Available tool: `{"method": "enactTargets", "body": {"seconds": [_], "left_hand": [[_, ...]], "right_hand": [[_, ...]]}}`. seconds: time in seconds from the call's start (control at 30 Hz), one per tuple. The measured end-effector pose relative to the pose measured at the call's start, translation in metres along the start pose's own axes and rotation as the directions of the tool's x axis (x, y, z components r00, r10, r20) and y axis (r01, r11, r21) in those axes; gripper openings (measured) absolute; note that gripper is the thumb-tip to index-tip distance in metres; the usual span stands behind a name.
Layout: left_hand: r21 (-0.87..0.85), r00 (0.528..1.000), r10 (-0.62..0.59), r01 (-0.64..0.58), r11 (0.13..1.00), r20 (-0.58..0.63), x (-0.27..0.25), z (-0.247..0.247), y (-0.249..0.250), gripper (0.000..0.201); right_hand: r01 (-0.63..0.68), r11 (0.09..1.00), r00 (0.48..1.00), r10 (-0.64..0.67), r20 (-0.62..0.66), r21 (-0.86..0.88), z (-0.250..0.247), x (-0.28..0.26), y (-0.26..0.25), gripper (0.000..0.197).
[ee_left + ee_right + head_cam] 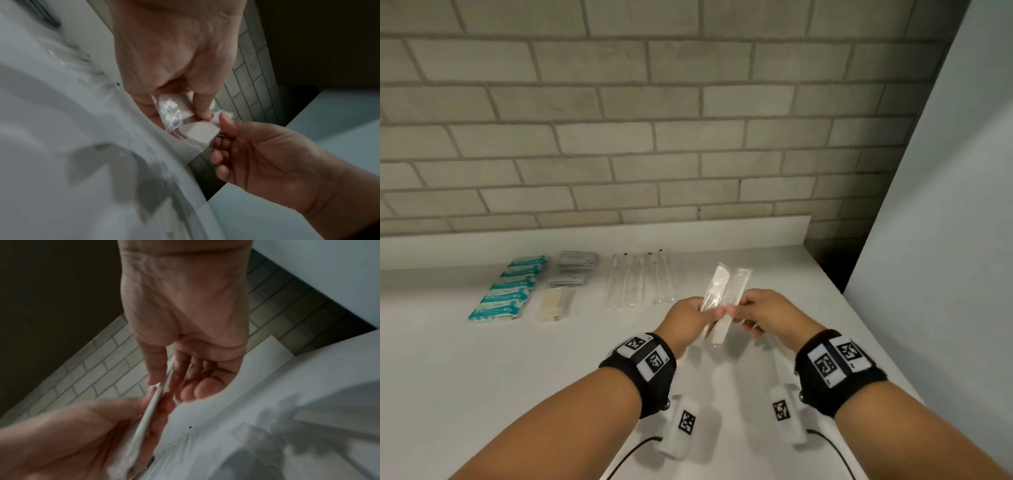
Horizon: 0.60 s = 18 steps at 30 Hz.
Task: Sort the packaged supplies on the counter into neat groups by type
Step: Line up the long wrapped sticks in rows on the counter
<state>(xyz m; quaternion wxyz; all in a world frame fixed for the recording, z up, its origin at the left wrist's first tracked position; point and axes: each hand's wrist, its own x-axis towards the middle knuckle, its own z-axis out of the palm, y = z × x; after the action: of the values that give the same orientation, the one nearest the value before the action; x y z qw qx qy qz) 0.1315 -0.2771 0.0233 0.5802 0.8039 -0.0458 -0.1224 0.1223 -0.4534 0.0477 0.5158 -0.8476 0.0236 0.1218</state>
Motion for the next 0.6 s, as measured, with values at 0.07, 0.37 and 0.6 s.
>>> {"method": "enactTargets", "body": {"seconds": [0.07, 0.37, 0.6], "left_hand": [[-0.135, 0.998, -0.050, 0.054, 0.989, 0.030, 0.006, 0.018, 0.011, 0.021], [0.050, 0.983, -0.037, 0.047, 0.998, -0.178, 0.033, 0.035, 0.004, 0.016], [0.189, 0.960, 0.116, -0.068, 0.980, -0.255, 0.078, 0.014, 0.015, 0.025]], "right_hand": [[-0.003, 0.999, 0.999, 0.005, -0.043, 0.052, -0.010, 0.010, 0.006, 0.023], [-0.033, 0.997, 0.999, 0.033, -0.002, 0.063, -0.062, 0.051, 0.044, 0.016], [-0.081, 0.996, 0.996, 0.082, 0.043, -0.028, -0.064, 0.093, 0.037, 0.024]]}}
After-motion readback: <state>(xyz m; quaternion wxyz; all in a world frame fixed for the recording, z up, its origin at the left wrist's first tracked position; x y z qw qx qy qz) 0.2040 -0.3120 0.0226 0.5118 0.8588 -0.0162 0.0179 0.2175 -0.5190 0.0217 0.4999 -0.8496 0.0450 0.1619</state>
